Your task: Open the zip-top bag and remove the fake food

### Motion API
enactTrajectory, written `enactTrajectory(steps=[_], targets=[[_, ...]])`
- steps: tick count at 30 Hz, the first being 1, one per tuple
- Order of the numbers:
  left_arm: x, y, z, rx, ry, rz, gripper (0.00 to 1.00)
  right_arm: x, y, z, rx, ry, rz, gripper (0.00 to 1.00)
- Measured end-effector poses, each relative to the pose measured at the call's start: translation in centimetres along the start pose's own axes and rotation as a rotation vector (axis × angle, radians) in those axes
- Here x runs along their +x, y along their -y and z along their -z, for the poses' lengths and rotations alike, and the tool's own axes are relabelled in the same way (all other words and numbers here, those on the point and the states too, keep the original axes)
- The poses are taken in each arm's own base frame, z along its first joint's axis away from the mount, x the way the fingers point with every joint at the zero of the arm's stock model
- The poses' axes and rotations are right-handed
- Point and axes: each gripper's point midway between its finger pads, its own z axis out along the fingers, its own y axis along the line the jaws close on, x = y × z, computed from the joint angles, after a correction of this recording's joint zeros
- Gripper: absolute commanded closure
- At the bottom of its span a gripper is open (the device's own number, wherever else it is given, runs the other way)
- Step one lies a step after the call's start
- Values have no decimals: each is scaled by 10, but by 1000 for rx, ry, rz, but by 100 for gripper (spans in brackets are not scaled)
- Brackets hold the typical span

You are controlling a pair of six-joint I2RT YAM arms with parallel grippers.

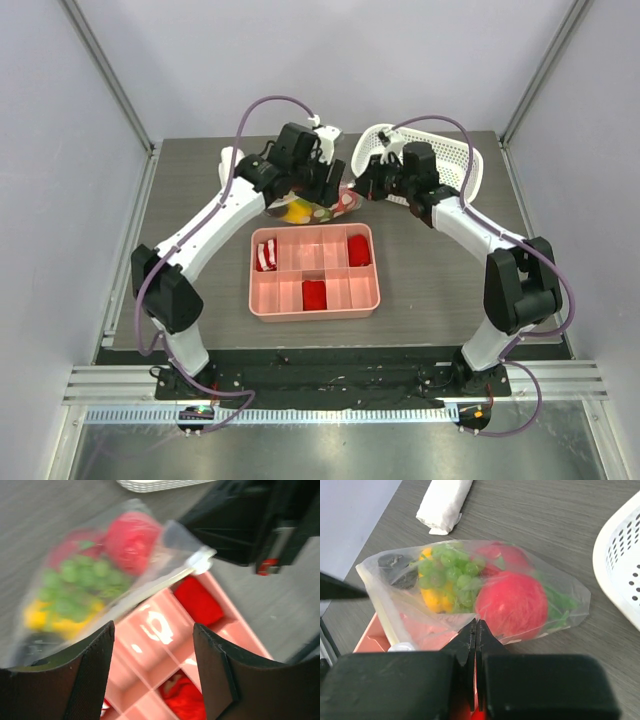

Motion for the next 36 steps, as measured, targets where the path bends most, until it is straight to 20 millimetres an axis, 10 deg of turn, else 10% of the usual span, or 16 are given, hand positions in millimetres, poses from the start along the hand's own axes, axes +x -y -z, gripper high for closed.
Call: enactTrajectory(steps=[6,13,19,26,36], targets=[[-2,-31,0,-99,3,-196,37,9,1,2,-10,-39,-35,99],[-2,-21,-6,2,0,-361,37,2,-2,-3,-35,-49,-38,99],[14,-23,-34,33,-61,-368,88,0,-5,-5,-48,-52,-40,98],[-7,-37,-51,58,-22,-166,100,9,-7,2,-115,-22,33,39],[4,-41,-39,180,-9,80,100,13,21,25,-174,60,237,29]])
